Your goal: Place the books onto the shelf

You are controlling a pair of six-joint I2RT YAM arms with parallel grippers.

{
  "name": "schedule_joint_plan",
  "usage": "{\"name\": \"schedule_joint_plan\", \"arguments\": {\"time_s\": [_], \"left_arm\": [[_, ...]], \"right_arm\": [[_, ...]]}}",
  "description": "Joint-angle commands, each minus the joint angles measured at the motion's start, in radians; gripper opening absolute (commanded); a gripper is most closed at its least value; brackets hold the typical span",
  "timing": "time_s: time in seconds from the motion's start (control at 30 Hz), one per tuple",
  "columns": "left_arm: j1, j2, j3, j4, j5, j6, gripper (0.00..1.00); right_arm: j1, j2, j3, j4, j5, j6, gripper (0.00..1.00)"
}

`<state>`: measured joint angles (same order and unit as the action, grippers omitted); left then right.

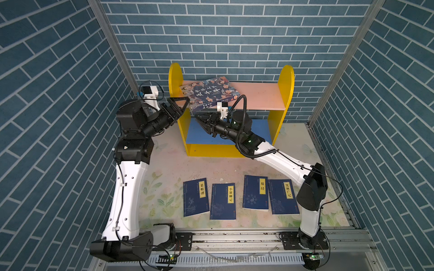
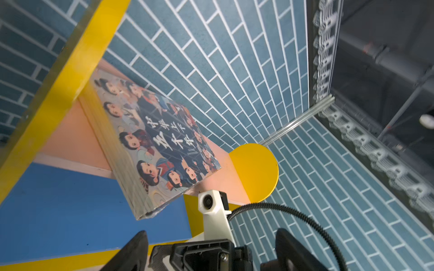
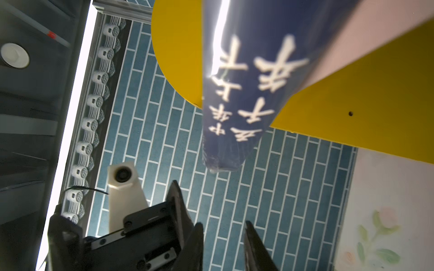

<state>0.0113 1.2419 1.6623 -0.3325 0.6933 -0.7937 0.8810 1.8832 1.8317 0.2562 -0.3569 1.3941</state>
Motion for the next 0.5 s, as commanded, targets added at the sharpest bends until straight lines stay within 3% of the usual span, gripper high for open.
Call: {"name": "schedule_joint_plan", "arguments": {"time_s": [0.0,0.13,0.23,0.47], "left_arm": [[0.006,-0.008,0.094,-0.16,-0.009,0.328,0.86],[0.006,-0.026,0.122,-0.27,-0.098,0.563,0.87],[0.006,-0.044,0.094,-0.289,-0.139,0.671,0.88],[-0.002,-0.046,0.025,-0.268,-0.094,0.714,0.89]], "right_arm": [[-0.03,-0.098,0.105,-0.252,-0.078,-0.206,0.31],[-0.066,-0.087,0.27,-0.493,-0.131,-0.358,0.32],[-0.096,-0.058,0.413,-0.639,-0.163,-0.472,0.34],[-0.173,0.019,0.71,-0.926,-0.128,-0.734,0.4]]}}
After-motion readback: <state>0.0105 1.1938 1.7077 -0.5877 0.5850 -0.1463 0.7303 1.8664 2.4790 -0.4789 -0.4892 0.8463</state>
